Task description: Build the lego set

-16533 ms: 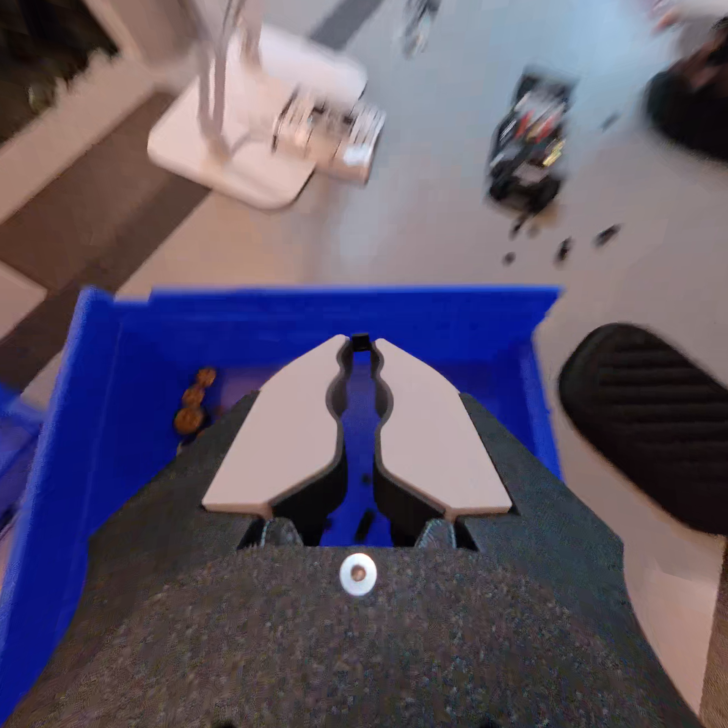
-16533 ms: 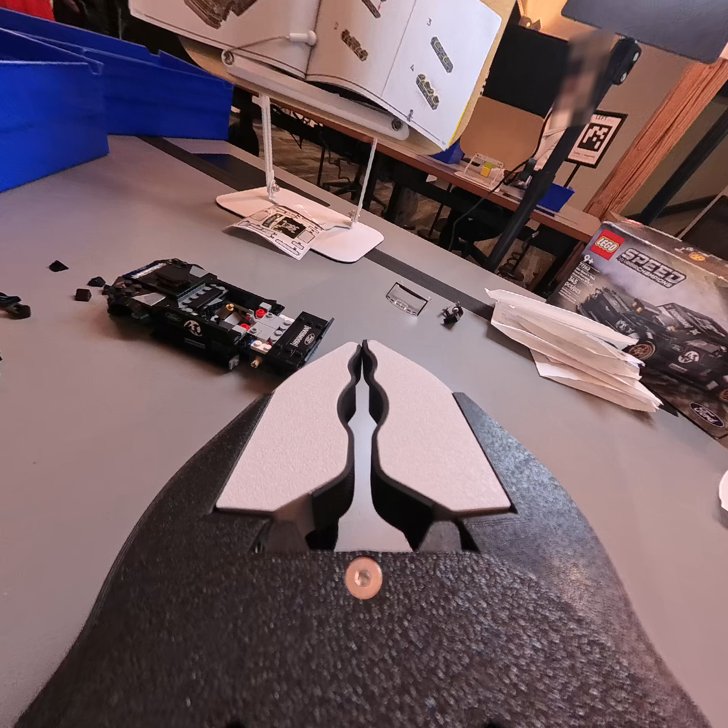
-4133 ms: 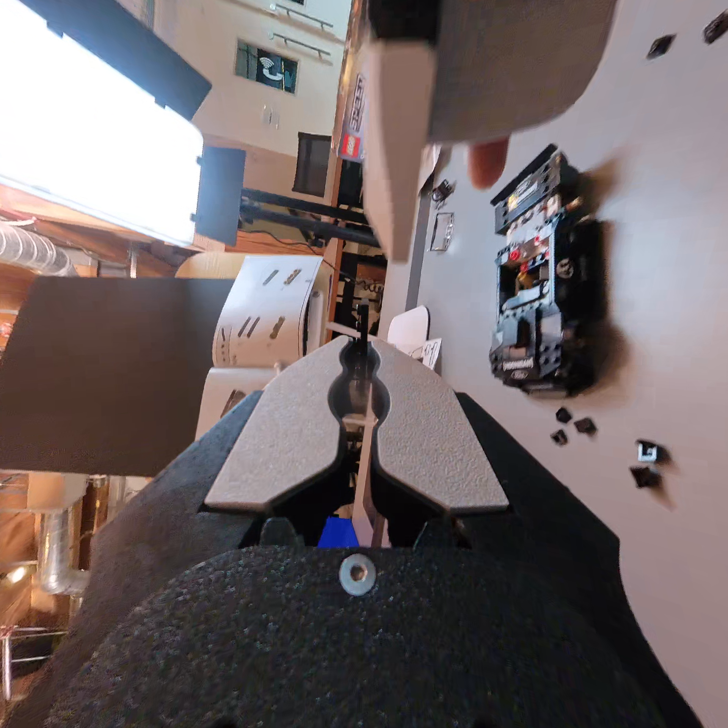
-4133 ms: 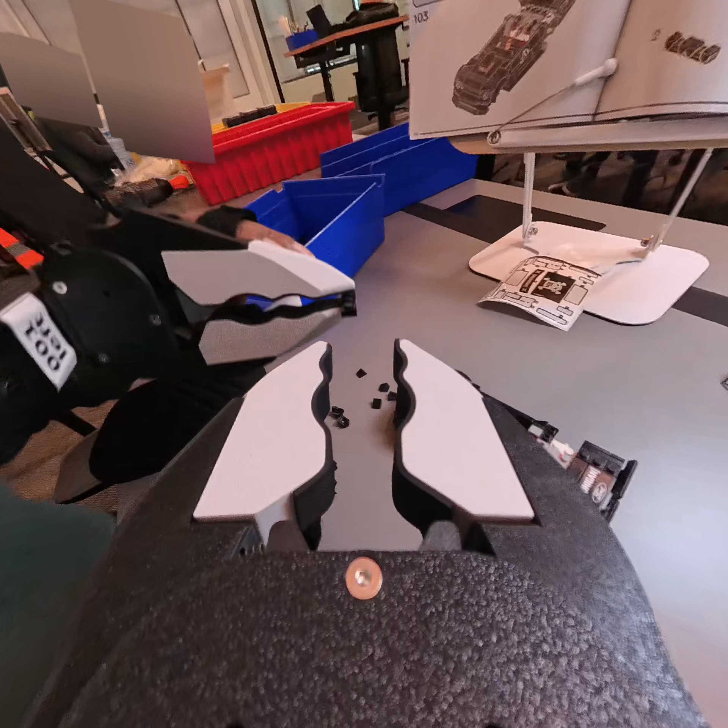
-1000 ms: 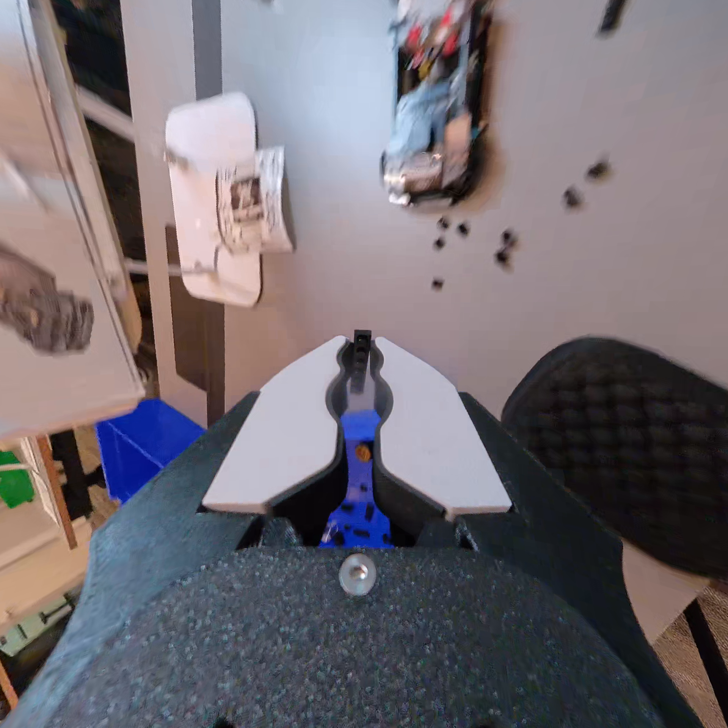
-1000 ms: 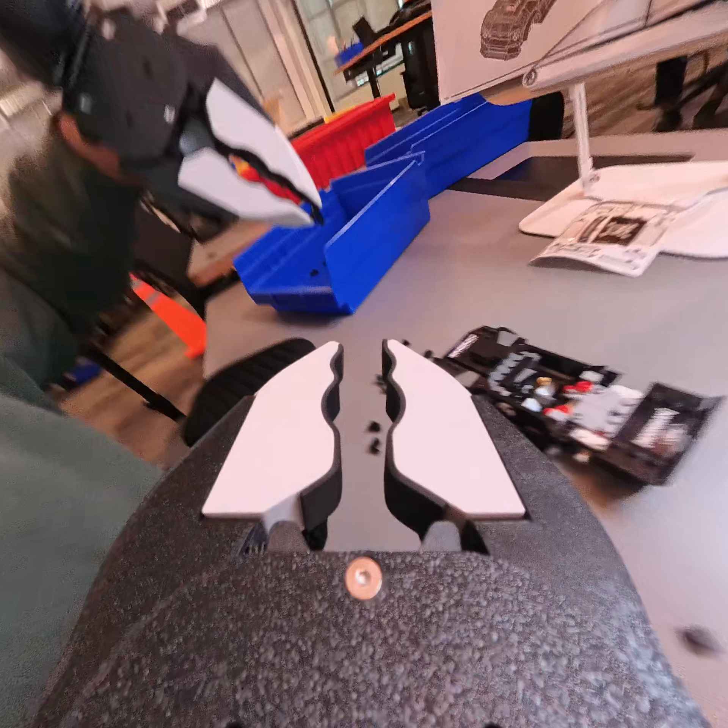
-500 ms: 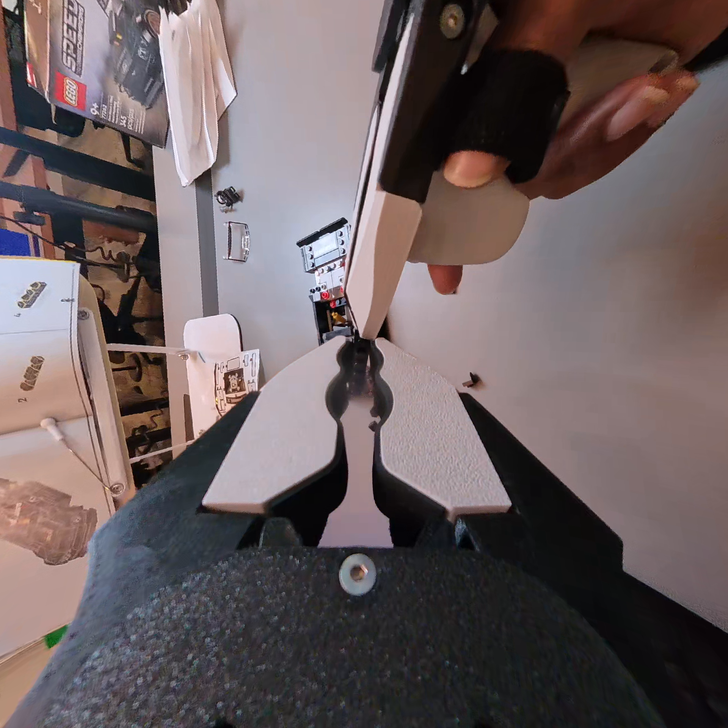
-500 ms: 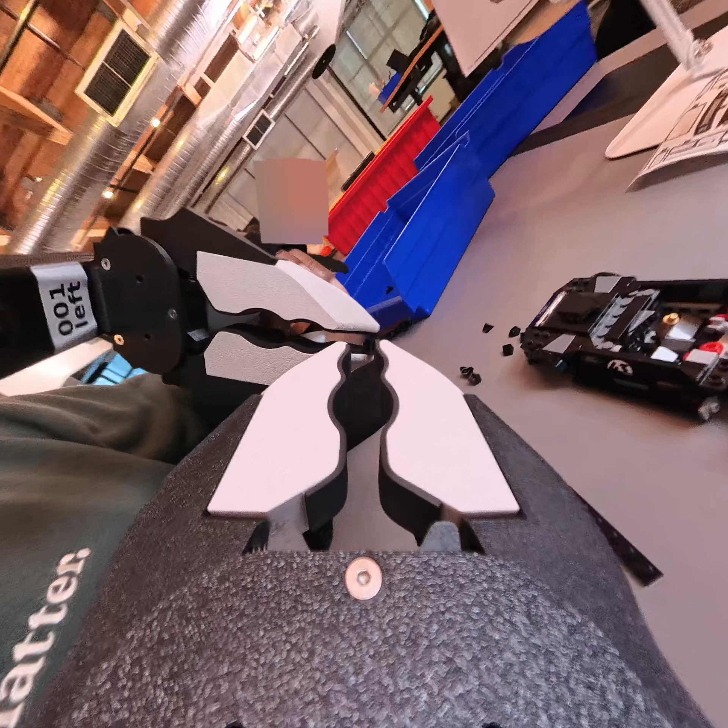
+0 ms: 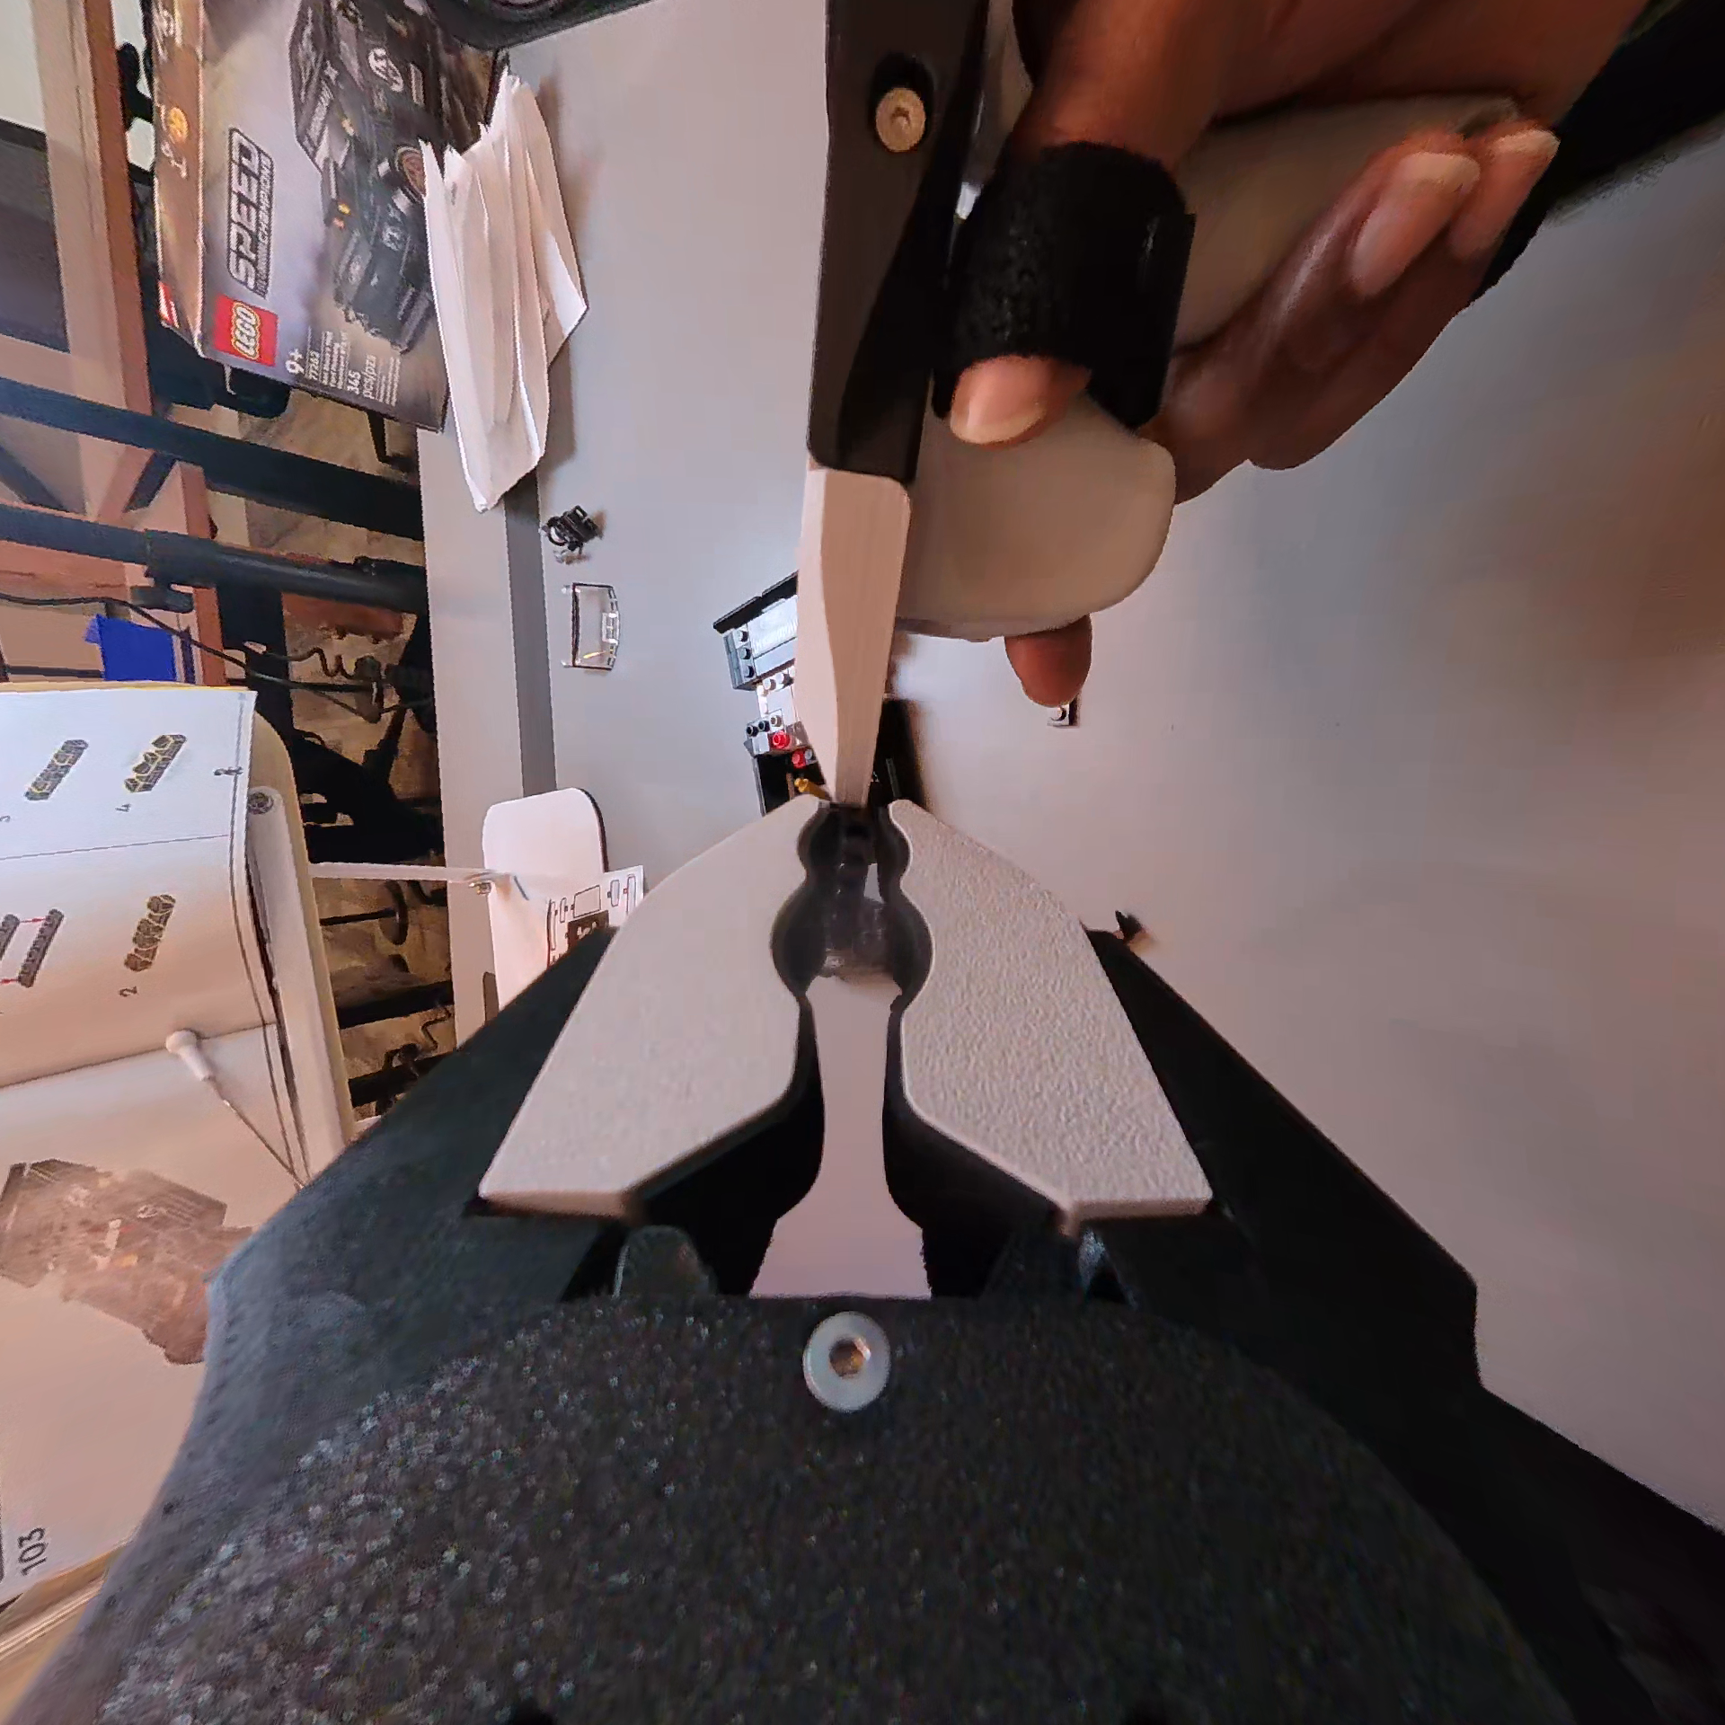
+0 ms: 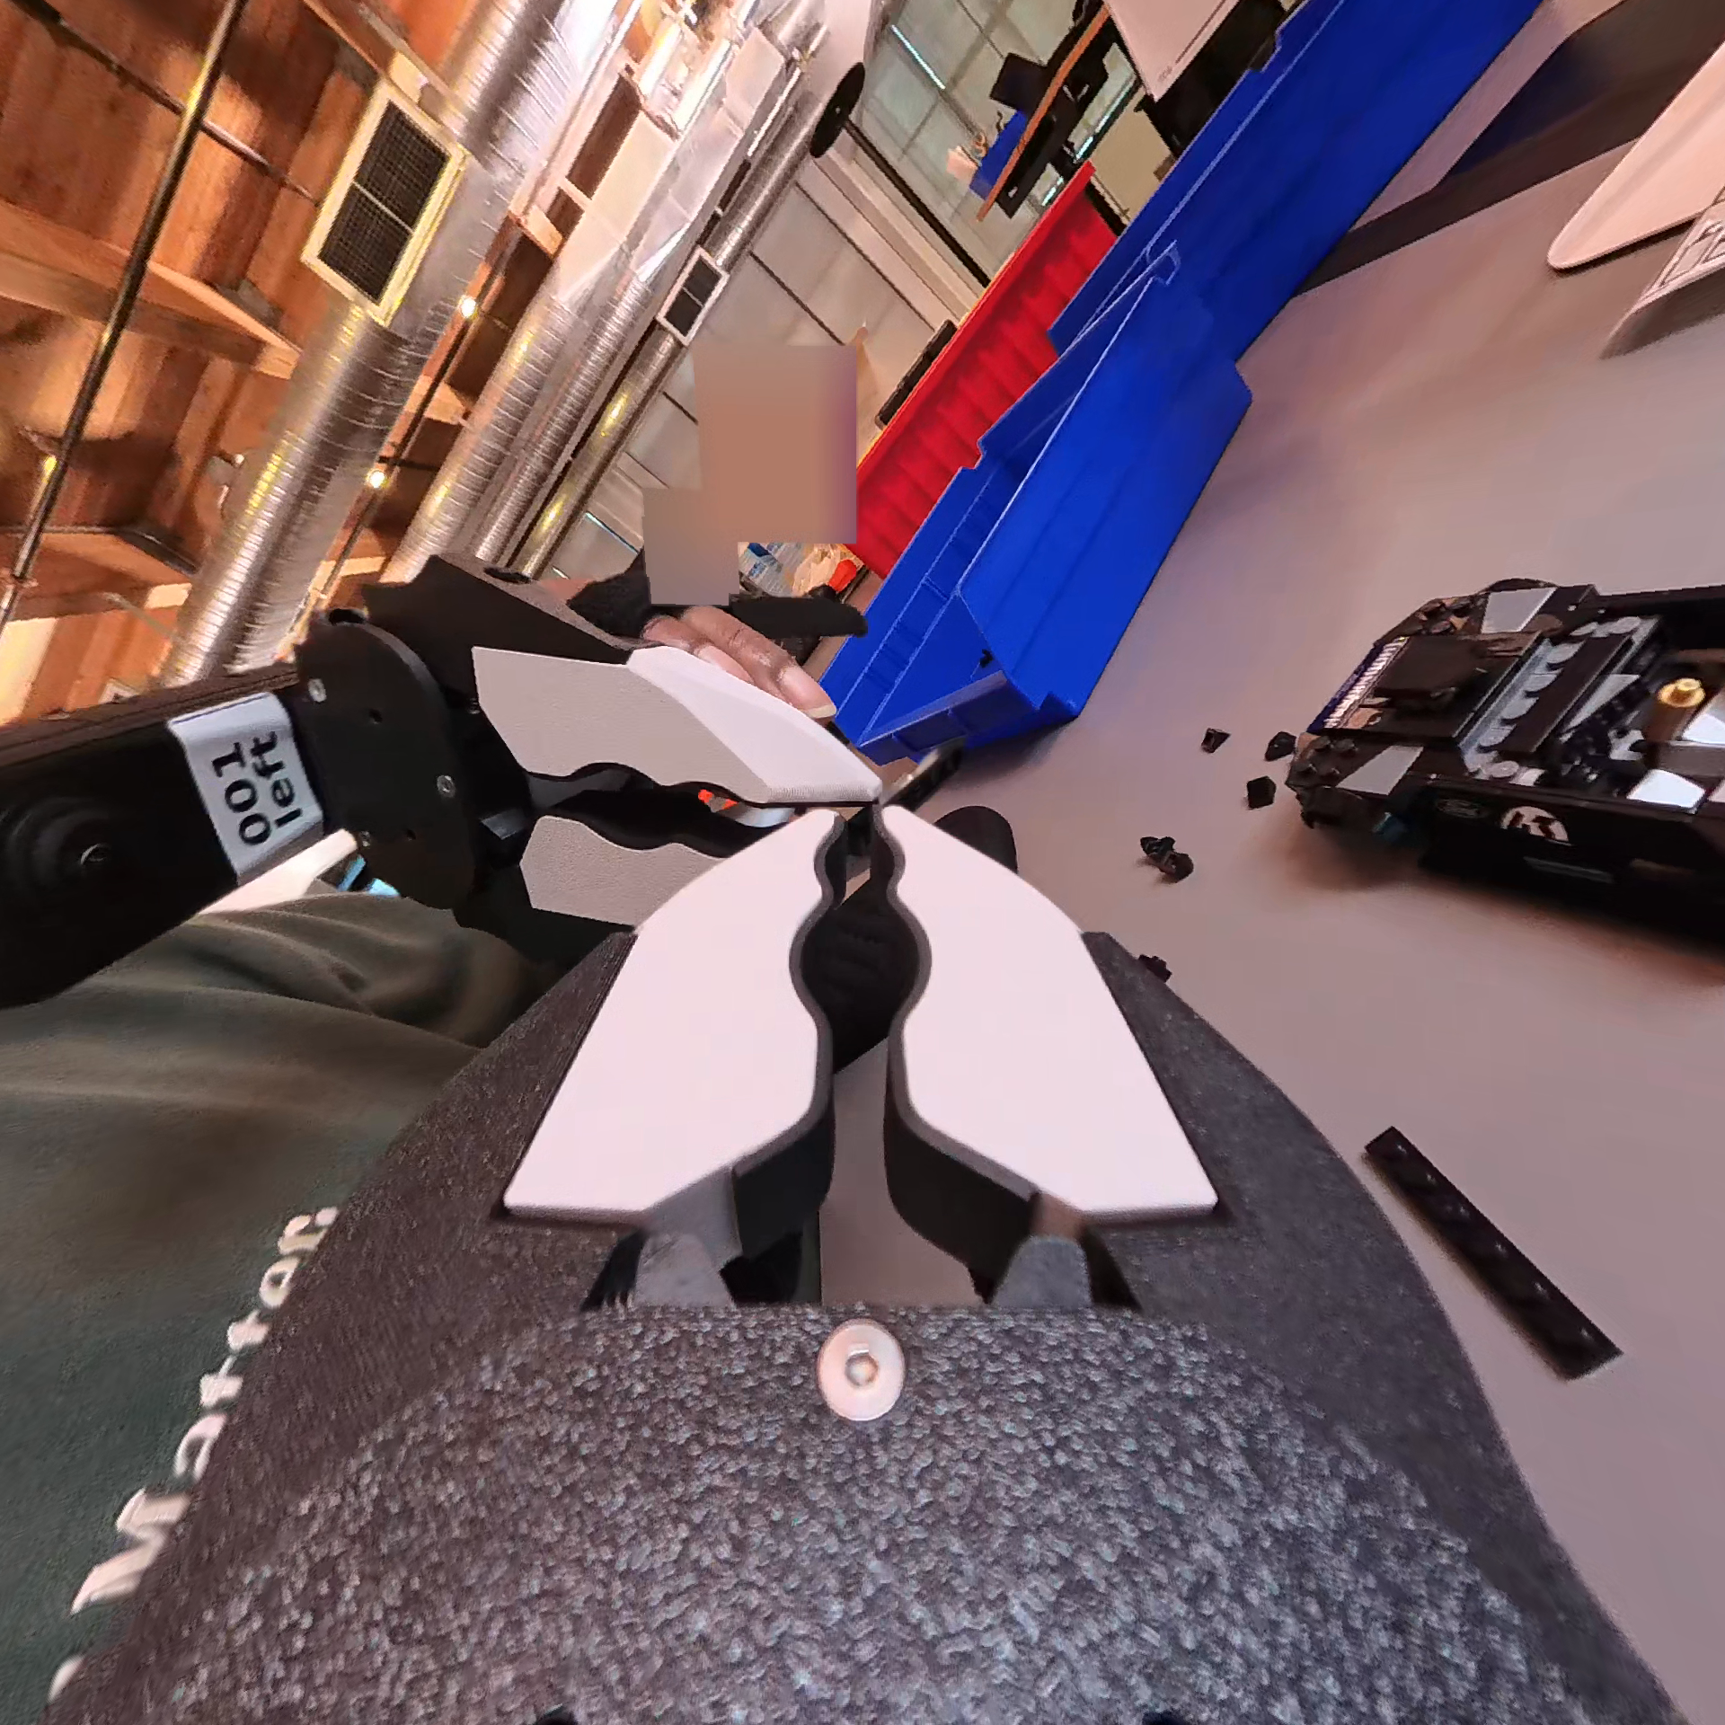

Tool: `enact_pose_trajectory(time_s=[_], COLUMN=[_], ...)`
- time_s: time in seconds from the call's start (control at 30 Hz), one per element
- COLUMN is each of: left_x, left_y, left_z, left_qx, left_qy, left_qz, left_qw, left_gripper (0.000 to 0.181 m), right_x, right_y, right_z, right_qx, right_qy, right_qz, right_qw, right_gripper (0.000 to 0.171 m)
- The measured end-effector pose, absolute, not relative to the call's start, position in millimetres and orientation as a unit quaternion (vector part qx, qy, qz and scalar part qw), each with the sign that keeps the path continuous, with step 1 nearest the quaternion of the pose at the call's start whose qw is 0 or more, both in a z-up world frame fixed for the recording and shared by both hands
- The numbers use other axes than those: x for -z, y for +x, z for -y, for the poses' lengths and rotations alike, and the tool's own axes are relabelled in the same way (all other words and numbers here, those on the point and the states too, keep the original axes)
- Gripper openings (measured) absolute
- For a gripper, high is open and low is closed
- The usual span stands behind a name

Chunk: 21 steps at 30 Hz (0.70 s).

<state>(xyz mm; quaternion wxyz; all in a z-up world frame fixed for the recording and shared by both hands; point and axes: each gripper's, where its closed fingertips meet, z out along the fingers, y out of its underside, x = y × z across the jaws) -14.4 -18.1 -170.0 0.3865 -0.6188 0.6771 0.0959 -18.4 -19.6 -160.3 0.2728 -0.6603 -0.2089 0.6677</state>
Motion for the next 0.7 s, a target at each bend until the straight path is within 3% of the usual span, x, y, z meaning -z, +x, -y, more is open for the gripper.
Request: enact_pose_trajectory(time_s=[0.07, 0.17, 0.33, 0.5, 0.6, 0.7], left_x=[166, 156, 163, 171, 179, 184], left_y=[-13, -15, -6, 5, 8, 10], left_z=[19, 17, 36, 45, 44, 37], left_qx=[-0.075, -0.033, 0.093, 0.148, 0.156, 0.146], left_qy=[-0.620, -0.625, -0.598, -0.579, -0.578, -0.577], left_qz=[-0.667, -0.642, -0.637, -0.630, -0.635, -0.635], left_qw=[0.406, 0.444, 0.478, 0.497, 0.489, 0.493], left_gripper=[0.010, 0.035, 0.033, 0.008, 0.008, 0.021], right_x=[159, 158, 154, 163, 165, 163], right_y=[-15, -1, 19, 24, 26, 28], right_z=[21, 25, 44, 47, 45, 43], right_qx=[-0.671, -0.681, -0.745, -0.765, -0.769, -0.773], right_qy=[-0.655, -0.644, -0.607, -0.603, -0.603, -0.600], right_qz=[0.218, 0.241, 0.234, 0.201, 0.189, 0.182], right_qw=[0.271, 0.251, 0.147, 0.100, 0.096, 0.096], right_gripper=[0.003, 0.003, 0.004, 0.004, 0.004, 0.003])
